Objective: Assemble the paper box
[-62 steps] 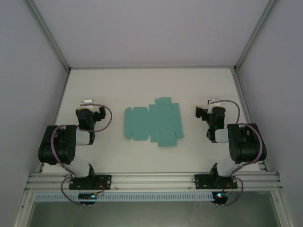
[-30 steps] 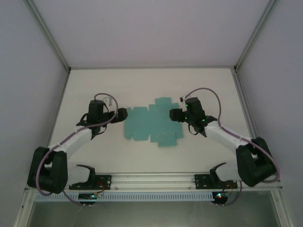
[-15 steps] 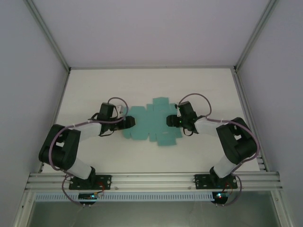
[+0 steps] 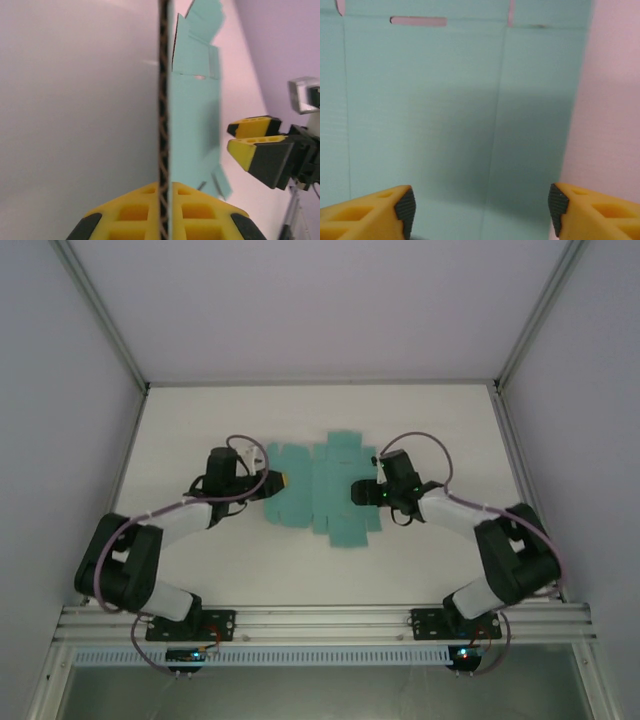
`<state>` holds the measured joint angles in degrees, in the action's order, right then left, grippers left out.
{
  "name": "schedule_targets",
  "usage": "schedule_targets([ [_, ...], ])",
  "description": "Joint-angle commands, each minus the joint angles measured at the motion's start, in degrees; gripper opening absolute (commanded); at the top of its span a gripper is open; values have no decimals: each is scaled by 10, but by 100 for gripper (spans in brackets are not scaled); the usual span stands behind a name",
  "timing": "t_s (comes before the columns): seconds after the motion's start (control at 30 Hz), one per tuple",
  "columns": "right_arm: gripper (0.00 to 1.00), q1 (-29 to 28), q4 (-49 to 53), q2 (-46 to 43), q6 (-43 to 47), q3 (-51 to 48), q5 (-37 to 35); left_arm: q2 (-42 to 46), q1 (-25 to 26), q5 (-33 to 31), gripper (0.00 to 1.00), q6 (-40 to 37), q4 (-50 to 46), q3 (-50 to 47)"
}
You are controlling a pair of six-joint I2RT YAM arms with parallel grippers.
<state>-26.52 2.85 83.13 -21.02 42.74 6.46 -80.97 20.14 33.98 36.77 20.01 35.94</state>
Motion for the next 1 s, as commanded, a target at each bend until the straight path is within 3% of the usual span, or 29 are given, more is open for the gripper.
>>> schedule_targets([
  [0.0,81,22,98,-95,32,32,13,77,-2,44,0,27,26,8],
  [0.13,91,82,121,-199,39,28,112,153,-4,55,0,32,-23,34],
  [0.23,92,145,111,-241,16,23,242,190,-6,98,0,81,35,28],
  [0.33,85,200,96,-248,-11,31,373,215,-5,123,0,134,92,24],
  [0.47,75,214,68,-239,-12,45,467,233,-5,125,0,145,83,35],
  [0.57,51,210,55,-230,-23,53,499,239,-5,127,0,150,91,34],
  [0.73,8,210,54,-237,-21,52,484,248,-7,106,0,136,69,28],
  [0.83,0,209,84,-239,-6,53,460,256,-7,56,0,94,-9,31],
  [0.87,0,209,103,-239,10,56,443,260,-7,33,6,77,-41,31],
  [0.9,0,207,124,-237,28,59,424,264,-7,6,24,65,-74,28],
  [0.93,0,203,143,-233,44,59,406,269,-7,-20,57,50,-106,24],
  [0.97,0,198,160,-227,61,60,393,274,-7,-40,84,35,-132,18],
])
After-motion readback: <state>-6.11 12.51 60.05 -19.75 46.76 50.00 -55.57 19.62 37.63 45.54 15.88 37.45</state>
